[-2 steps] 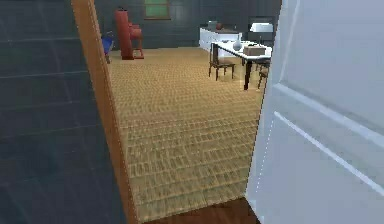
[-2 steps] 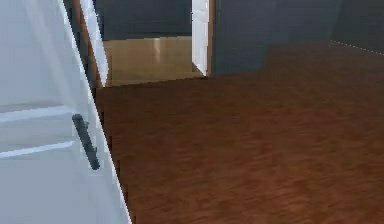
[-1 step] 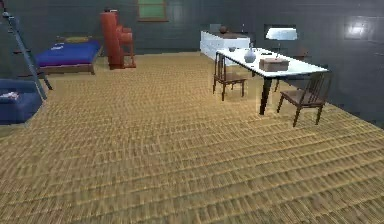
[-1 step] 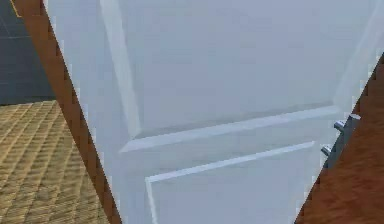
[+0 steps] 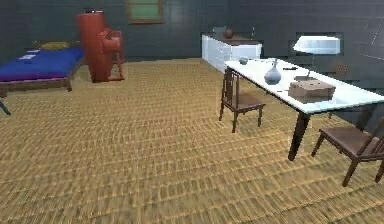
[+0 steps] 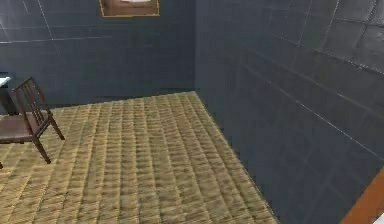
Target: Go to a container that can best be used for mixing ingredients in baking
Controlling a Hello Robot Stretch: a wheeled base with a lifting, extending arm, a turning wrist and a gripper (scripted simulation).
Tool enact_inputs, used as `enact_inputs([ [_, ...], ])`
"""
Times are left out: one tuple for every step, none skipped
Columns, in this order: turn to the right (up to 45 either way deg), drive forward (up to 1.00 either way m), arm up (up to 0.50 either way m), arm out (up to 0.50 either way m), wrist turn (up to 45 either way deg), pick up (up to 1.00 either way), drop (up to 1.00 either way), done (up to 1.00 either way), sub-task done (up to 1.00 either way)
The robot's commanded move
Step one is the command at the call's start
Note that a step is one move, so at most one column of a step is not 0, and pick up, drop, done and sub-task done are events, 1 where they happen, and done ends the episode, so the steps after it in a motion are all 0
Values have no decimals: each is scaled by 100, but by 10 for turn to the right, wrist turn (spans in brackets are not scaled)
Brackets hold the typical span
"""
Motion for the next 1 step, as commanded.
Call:
enact_inputs([
  [0, 100, 0, 0, 0, 0, 0, 0, 0],
])
